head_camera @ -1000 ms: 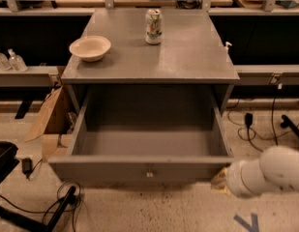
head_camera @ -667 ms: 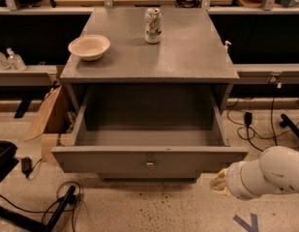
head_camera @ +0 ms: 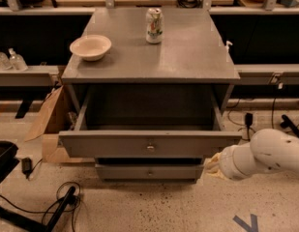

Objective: Close top drawer

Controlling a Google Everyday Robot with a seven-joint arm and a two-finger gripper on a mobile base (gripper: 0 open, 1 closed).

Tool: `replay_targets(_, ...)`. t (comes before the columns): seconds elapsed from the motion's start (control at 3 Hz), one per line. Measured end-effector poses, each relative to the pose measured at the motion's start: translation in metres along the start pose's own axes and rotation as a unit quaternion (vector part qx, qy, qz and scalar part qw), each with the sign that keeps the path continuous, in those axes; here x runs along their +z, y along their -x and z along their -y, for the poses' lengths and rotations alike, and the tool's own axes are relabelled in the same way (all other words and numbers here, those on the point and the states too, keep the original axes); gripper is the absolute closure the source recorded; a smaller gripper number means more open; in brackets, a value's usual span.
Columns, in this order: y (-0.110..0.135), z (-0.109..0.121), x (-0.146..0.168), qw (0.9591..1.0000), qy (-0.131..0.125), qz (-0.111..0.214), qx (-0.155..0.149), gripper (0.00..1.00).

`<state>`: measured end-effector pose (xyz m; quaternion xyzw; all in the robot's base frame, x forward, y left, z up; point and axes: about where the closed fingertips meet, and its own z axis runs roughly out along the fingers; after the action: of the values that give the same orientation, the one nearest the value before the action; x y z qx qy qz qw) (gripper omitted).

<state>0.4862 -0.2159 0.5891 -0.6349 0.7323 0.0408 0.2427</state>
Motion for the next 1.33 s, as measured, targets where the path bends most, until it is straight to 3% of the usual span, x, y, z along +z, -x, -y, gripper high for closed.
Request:
replay_targets(0.67, 0.024, 0.06, 0.018, 0.9993, -0.009, 0.031, -0.021, 1.0)
replay_targets(1.0, 0.039, 0.11, 0.028, 0.9976, -0.022, 0.061, -0.025, 1.0)
replay_targets(1.33, 0.041, 0.122, 0.032, 0.9969, -0.025, 0.07, -0.024, 1.0)
